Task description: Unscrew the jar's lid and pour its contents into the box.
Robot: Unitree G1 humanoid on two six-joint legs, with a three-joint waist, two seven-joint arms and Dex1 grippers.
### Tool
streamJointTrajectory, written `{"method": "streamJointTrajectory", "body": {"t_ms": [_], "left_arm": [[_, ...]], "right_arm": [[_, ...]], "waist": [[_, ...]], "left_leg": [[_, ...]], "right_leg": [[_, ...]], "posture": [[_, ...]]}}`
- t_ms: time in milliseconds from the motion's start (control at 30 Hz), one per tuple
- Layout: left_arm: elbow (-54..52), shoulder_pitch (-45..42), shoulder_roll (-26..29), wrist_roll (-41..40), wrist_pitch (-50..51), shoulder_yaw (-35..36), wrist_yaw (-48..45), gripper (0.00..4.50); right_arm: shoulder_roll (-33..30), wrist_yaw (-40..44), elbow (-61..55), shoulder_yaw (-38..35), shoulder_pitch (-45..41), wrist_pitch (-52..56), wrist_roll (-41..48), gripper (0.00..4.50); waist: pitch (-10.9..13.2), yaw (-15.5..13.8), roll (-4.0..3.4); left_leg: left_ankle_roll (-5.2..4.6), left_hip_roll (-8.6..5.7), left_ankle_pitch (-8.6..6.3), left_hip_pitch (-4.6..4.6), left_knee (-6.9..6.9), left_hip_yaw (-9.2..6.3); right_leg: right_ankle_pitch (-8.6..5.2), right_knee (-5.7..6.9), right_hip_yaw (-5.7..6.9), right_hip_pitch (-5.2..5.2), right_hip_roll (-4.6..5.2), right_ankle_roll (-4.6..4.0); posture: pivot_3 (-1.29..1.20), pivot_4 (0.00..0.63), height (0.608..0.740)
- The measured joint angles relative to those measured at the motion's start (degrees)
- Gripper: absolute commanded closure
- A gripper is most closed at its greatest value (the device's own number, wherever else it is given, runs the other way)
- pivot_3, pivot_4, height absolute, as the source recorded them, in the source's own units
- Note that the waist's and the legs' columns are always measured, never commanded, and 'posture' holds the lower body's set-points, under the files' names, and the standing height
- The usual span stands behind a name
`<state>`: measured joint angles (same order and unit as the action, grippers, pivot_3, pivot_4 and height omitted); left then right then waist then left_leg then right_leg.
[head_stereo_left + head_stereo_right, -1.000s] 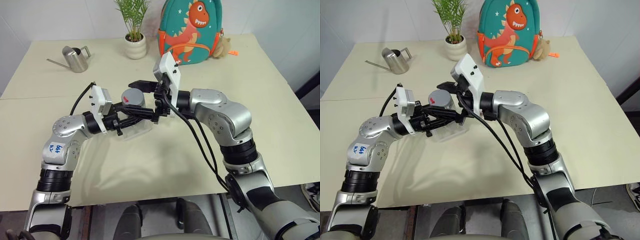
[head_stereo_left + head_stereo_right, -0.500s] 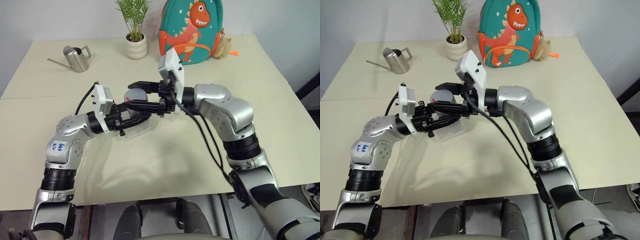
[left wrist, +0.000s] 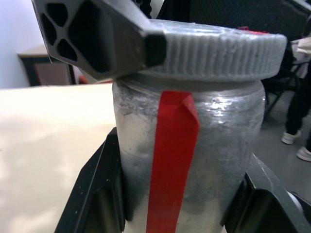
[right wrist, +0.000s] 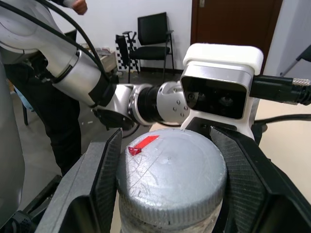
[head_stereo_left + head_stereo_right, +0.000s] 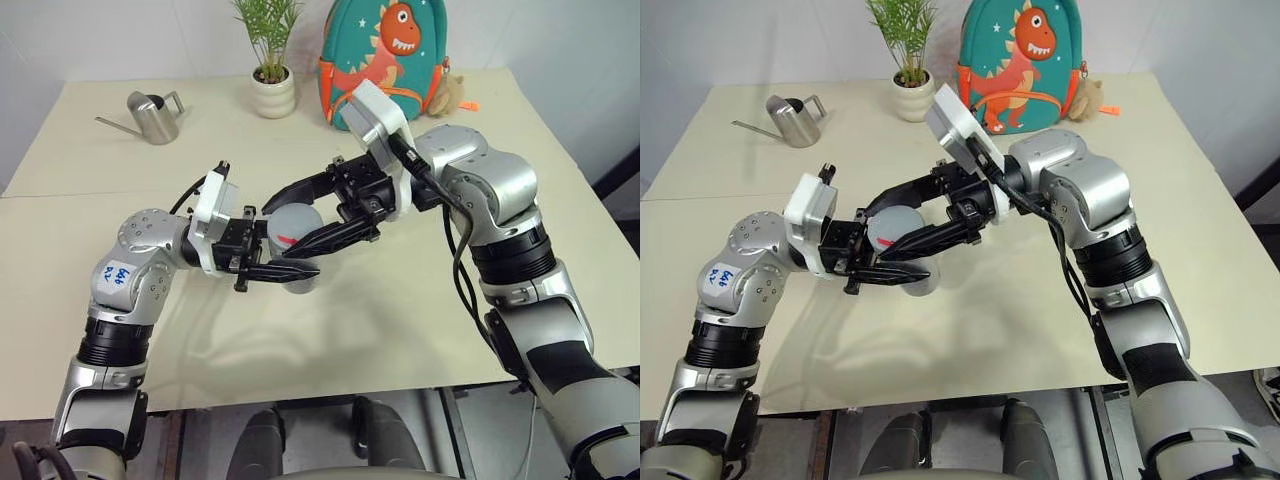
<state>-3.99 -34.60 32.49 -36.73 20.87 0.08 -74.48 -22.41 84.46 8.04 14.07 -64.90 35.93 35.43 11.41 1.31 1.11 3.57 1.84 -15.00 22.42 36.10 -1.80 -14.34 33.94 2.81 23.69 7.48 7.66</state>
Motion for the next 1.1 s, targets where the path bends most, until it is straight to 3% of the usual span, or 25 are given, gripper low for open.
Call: {"method": "streamJointTrajectory", "body": {"t_ms": [100, 300, 633, 1100], "left_arm": [[0.47, 0.50, 0.12, 0.01, -0.50, 2.68, 1.05, 2.58], [2.91, 2.08, 0.10, 1.39, -2.81, 6.84, 7.02, 2.58], [2.63, 4.40, -0.46, 2.56, -2.77, 5.84, 9.51, 2.58], [2.70, 3.78, -1.01, 2.56, -2.14, 5.15, 10.04, 2.58]], "right_arm": [[-1.00, -1.39, 0.19, -1.82, 0.03, 1.65, 0.00, 0.01], [-0.48, -8.46, 0.04, -6.25, 1.48, -3.10, -2.68, 0.01], [3.94, -21.27, -6.67, -3.66, 5.71, -0.30, -5.58, 0.01], [7.18, -21.28, 0.09, -0.89, 1.86, -1.46, -9.30, 0.01]], "waist": [[0.00, 0.02, 0.00], [0.00, 0.18, 0.00], [0.00, 0.11, 0.00], [0.00, 0.18, 0.00]], "left_leg": [[0.00, 0.00, 0.00, 0.01, 0.00, 0.00], [0.01, 0.00, 0.00, 0.00, -0.02, 0.01], [0.04, 0.00, 0.01, 0.00, 0.00, 0.03], [0.04, 0.00, 0.01, 0.00, -0.02, 0.03]], "right_leg": [[0.00, -0.02, 0.00, 0.00, 0.00, 0.00], [0.00, 0.00, 0.00, 0.01, 0.00, 0.00], [0.00, 0.02, -0.01, 0.02, 0.01, 0.00], [0.00, 0.02, -0.01, 0.03, 0.00, 0.00]], "posture": [[0.00, 0.150, 0.740], [0.00, 0.150, 0.740], [0.00, 0.150, 0.740], [0.00, 0.150, 0.740]]}}
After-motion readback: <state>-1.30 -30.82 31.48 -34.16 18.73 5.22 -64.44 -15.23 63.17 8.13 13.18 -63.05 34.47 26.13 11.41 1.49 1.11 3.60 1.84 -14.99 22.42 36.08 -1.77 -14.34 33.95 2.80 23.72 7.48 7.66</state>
